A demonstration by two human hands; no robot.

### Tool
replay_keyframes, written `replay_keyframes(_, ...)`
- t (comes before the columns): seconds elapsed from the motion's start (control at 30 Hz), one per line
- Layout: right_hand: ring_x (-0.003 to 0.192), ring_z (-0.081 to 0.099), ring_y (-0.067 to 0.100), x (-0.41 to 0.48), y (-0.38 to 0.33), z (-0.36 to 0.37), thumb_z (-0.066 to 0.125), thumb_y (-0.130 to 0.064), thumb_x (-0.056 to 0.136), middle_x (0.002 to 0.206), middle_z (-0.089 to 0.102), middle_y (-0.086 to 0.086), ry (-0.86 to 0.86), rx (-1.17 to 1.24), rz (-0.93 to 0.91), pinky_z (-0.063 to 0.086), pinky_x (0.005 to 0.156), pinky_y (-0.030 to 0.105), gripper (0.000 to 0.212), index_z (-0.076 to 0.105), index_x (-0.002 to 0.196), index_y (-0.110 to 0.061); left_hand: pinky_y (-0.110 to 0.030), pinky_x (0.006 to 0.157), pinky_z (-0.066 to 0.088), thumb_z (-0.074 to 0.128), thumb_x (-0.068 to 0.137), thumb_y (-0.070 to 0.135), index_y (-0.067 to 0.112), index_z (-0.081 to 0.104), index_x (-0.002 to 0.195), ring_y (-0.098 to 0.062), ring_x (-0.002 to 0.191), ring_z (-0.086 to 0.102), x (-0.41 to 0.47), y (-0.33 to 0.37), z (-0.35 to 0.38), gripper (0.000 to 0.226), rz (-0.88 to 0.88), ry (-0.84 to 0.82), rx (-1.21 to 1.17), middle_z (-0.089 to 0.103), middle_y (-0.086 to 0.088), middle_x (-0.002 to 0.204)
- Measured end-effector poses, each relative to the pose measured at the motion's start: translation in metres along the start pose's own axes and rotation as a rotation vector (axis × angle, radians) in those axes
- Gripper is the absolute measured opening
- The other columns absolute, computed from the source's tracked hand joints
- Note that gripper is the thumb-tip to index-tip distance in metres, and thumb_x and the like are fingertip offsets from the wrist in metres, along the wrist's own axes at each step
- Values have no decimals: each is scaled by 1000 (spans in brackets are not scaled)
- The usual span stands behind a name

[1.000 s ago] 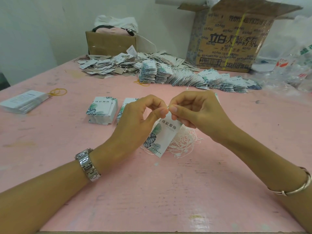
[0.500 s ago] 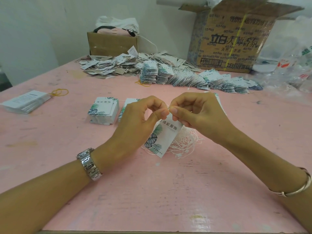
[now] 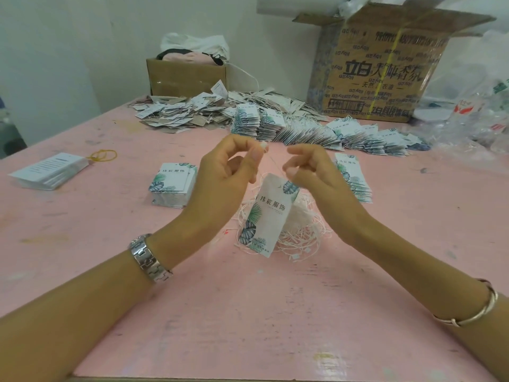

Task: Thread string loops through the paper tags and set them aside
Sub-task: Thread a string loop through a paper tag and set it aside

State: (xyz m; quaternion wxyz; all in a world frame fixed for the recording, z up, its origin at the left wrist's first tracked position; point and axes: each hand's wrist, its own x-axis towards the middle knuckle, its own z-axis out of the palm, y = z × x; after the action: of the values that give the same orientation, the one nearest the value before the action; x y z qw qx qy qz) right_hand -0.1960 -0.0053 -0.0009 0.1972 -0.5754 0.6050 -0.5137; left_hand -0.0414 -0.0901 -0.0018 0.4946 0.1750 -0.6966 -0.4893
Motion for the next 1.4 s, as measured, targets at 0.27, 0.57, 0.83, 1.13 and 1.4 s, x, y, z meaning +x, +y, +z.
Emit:
replay_keyframes(0.27,95,63,5,-7,0,13,78,-19,82,87,70,5,-121,-79,-73,37,79,2,59,45,132,-21,-16,55,42,50,101,18,3,56,101,-7,59,57,9,5,-9,16,5,122,-211,74,4,90)
replay_keyframes(0.57,61,64,12,-7,-5,14,68,-3,88,72,68,0,-120,265,-106,50,56,24,39,47,120,-9,-19,61,46,50,102,15,13,56,87,-6,59,57,16,7,-19,16,-67,312,-347,69,10,71)
replay_keyframes(0.83,65,66,17,-5,0,12,66,1,87,82,72,8,-169,303,-124,54,57,23,13,70,99,-2,-17,59,46,49,102,16,14,56,84,-5,59,58,18,-2,-19,20,-163,385,-382,67,11,66)
replay_keyframes(1.13,64,66,10,-2,2,7,74,-7,81,83,73,6,-190,315,-28,51,57,19,12,73,92,-6,-15,61,46,47,103,19,11,58,90,-3,60,58,21,-9,-24,19,-238,465,-439,63,4,79)
replay_keyframes(1.4,65,63,12,7,5,-6,76,-10,77,76,72,4,-150,322,10,52,56,20,8,73,85,-7,-15,61,48,50,103,21,12,59,96,-2,60,61,21,-11,-25,14,-293,540,-433,64,4,79)
